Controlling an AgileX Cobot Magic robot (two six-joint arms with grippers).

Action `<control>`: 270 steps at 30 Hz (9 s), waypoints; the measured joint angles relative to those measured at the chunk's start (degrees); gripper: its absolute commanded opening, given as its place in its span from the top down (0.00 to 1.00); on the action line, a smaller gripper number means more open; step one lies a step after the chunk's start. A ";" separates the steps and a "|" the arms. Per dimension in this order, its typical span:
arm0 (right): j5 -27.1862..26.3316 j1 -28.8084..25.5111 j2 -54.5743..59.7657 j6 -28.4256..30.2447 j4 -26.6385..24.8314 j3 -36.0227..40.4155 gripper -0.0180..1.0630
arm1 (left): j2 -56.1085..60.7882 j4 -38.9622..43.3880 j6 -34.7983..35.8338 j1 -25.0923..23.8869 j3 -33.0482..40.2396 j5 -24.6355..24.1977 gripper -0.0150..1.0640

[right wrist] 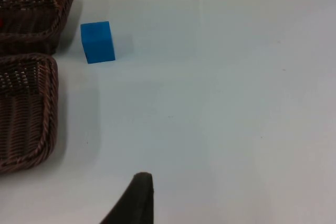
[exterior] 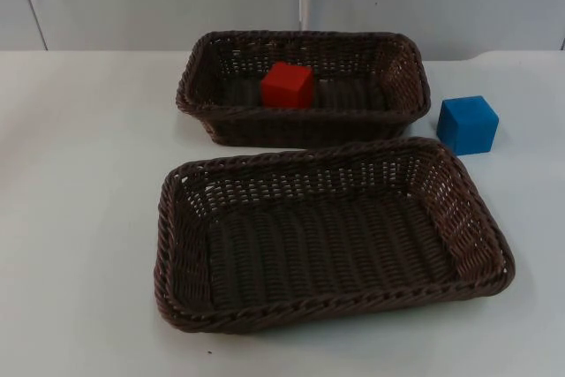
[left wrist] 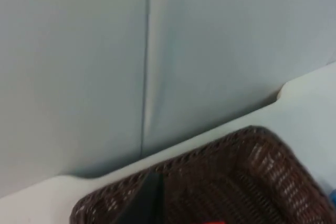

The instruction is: Pick up one cube with the left hand and place it into the upper basket. Pick up one cube with the right hand and place it into the lower basket.

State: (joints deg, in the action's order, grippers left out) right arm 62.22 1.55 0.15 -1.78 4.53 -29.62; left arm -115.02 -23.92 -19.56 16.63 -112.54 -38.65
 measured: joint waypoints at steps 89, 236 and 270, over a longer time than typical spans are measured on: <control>0.00 0.00 0.00 -0.08 0.00 0.00 0.01 | 86.76 8.49 3.15 -0.65 78.52 -1.32 0.09; -49.47 11.66 124.99 11.77 -12.09 -50.34 0.01 | 86.76 10.83 3.15 -0.65 78.73 -1.46 0.09; -51.38 11.66 127.03 10.37 -12.54 -50.44 0.98 | 86.76 10.83 3.15 -0.65 78.73 -1.46 0.09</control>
State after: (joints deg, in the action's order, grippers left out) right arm 10.84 13.21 127.18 8.59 -8.02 -80.06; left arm -28.26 -13.09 -16.41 15.99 -33.81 -40.11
